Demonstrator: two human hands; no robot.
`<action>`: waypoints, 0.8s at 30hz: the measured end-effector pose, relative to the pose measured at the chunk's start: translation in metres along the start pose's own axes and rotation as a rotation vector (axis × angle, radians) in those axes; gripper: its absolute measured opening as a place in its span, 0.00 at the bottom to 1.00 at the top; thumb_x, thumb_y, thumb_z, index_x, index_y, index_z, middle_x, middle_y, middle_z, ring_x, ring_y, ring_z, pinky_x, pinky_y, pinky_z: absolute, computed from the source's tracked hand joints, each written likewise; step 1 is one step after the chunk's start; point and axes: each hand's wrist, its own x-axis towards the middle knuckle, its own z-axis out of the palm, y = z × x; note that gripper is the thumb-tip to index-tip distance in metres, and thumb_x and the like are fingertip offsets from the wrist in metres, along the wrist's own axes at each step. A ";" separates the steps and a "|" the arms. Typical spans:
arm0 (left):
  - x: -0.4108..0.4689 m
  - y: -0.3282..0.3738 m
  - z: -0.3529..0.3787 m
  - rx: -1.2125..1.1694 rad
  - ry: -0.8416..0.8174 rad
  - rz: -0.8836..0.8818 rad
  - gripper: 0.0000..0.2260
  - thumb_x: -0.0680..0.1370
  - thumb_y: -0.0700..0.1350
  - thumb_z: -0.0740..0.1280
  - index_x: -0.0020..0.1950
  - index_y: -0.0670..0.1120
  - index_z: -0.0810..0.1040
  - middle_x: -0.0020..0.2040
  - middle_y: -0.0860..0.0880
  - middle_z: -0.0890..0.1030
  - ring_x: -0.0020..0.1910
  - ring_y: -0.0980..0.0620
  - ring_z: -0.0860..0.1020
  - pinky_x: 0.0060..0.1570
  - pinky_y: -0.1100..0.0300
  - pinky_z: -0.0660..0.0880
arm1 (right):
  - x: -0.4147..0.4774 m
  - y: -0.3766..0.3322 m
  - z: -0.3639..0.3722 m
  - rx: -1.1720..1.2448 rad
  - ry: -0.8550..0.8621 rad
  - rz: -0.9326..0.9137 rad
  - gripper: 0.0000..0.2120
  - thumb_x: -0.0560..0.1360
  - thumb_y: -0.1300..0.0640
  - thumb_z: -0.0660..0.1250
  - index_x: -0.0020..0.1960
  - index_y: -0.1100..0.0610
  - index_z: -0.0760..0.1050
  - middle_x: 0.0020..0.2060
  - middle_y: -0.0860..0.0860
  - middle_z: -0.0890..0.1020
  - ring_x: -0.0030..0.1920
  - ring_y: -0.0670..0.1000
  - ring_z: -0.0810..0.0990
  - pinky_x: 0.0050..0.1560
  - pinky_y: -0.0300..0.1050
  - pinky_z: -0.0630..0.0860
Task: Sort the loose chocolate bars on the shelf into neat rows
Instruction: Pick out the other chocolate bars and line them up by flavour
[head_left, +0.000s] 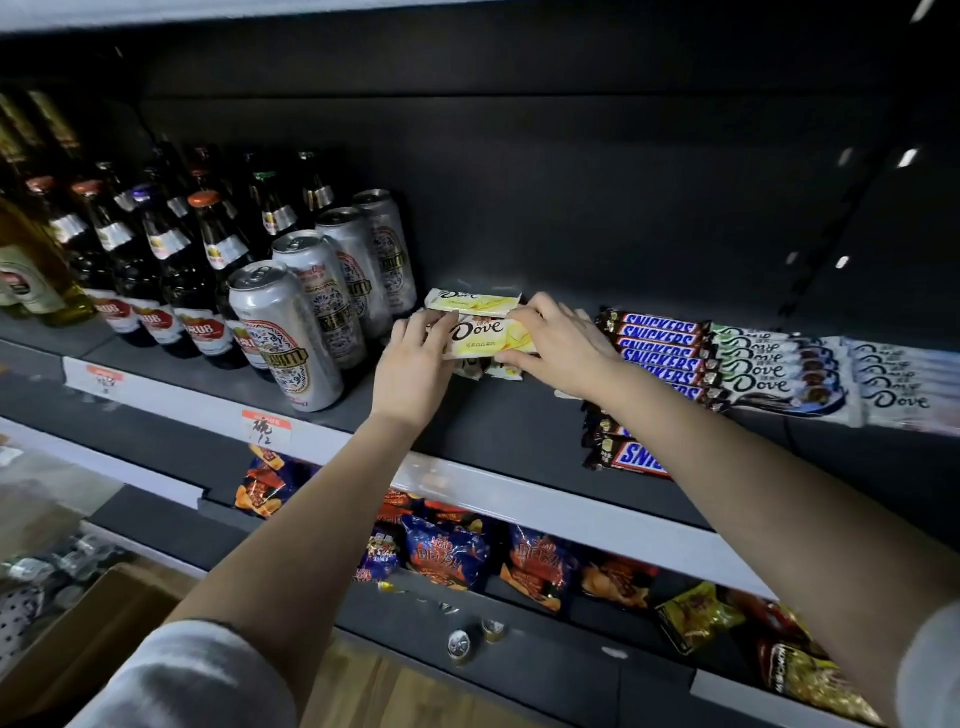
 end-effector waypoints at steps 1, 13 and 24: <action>0.002 0.006 -0.001 -0.015 0.005 0.016 0.22 0.69 0.40 0.71 0.63 0.42 0.74 0.56 0.41 0.76 0.52 0.39 0.73 0.44 0.48 0.77 | -0.004 0.006 -0.003 -0.034 0.027 -0.005 0.29 0.75 0.38 0.58 0.70 0.53 0.63 0.60 0.53 0.68 0.61 0.55 0.69 0.59 0.52 0.65; 0.044 0.144 0.027 -0.128 0.121 0.180 0.21 0.69 0.52 0.74 0.59 0.47 0.78 0.53 0.47 0.79 0.50 0.43 0.75 0.44 0.53 0.74 | -0.100 0.119 -0.049 0.128 0.242 0.104 0.28 0.75 0.54 0.67 0.71 0.59 0.62 0.64 0.57 0.70 0.69 0.55 0.61 0.67 0.52 0.66; 0.054 0.342 0.081 -0.349 0.030 0.319 0.22 0.69 0.54 0.71 0.61 0.49 0.78 0.55 0.50 0.78 0.53 0.43 0.73 0.51 0.49 0.74 | -0.258 0.248 -0.096 -0.081 0.306 0.338 0.23 0.77 0.58 0.64 0.70 0.60 0.64 0.65 0.57 0.67 0.65 0.55 0.68 0.59 0.54 0.74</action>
